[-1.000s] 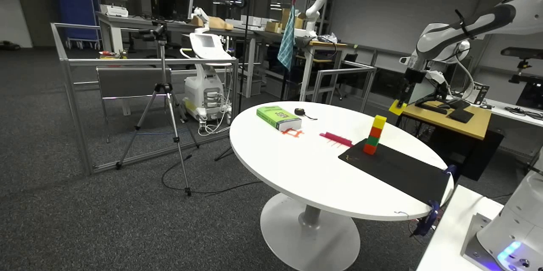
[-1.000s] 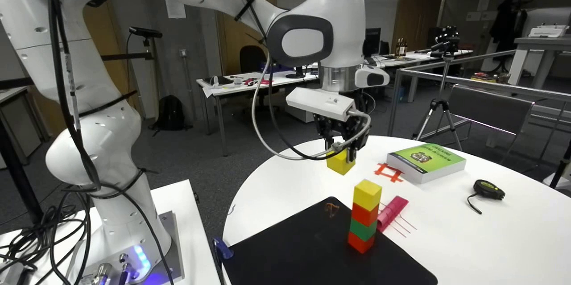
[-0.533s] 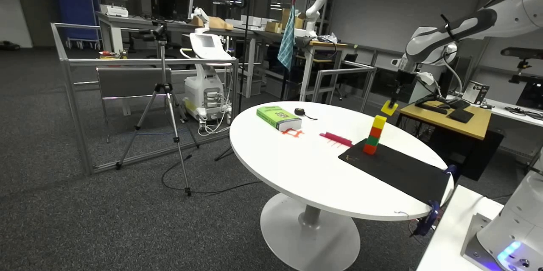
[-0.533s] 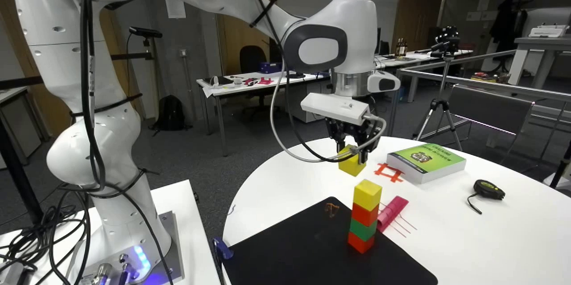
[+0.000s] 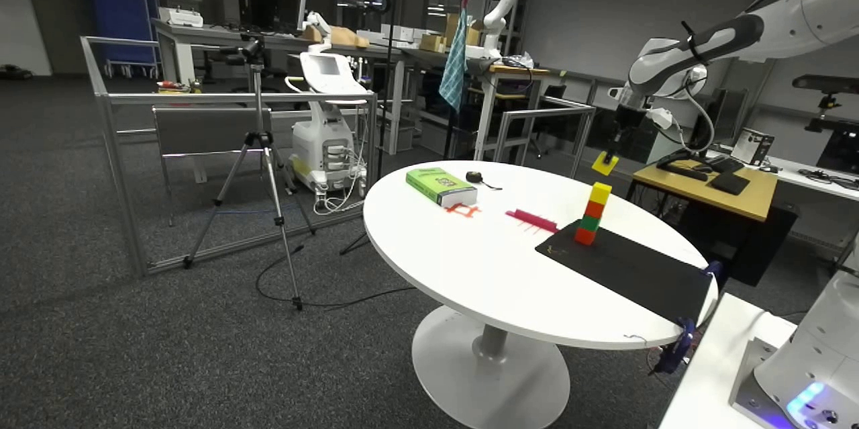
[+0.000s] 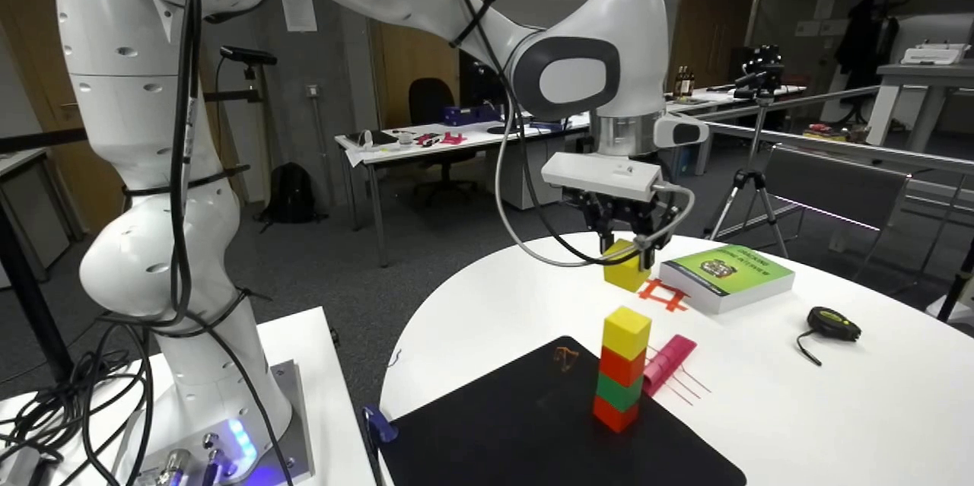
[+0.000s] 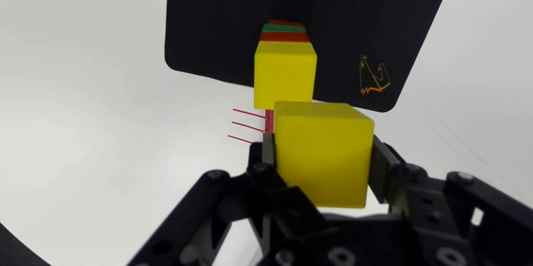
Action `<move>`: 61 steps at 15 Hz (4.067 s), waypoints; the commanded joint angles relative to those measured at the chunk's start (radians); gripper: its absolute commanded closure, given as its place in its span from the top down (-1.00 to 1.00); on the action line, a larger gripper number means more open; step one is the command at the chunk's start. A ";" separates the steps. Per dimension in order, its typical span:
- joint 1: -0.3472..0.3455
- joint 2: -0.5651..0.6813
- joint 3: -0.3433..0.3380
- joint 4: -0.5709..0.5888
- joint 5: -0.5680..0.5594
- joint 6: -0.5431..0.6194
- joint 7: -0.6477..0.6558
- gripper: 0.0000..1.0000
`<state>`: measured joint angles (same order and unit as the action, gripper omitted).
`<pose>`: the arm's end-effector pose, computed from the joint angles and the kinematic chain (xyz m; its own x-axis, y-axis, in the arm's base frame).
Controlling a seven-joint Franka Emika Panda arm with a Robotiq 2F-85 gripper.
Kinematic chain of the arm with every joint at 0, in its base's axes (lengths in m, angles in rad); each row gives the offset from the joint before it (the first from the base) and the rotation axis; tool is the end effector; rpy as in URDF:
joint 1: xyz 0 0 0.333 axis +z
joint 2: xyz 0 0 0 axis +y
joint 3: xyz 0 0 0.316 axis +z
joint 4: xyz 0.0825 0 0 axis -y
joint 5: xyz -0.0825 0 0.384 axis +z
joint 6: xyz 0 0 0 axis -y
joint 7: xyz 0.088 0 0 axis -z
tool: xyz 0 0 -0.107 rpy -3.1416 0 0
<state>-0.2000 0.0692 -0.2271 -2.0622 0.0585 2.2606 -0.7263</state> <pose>0.5239 -0.2350 0.4145 0.9568 0.2650 0.1200 0.2593 -0.9639 0.0611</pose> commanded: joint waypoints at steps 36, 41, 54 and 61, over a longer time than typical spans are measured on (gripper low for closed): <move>-0.034 0.120 0.028 0.114 -0.096 -0.157 0.105 -0.40; -0.041 0.149 0.034 0.171 -0.090 -0.203 0.094 -0.40; -0.052 0.189 0.039 0.213 -0.106 -0.215 0.057 -0.40; -0.051 0.177 0.037 0.192 -0.108 -0.189 0.068 -0.40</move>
<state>-0.2292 0.2512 -0.2063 -1.8832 -0.0366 2.0763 -0.6482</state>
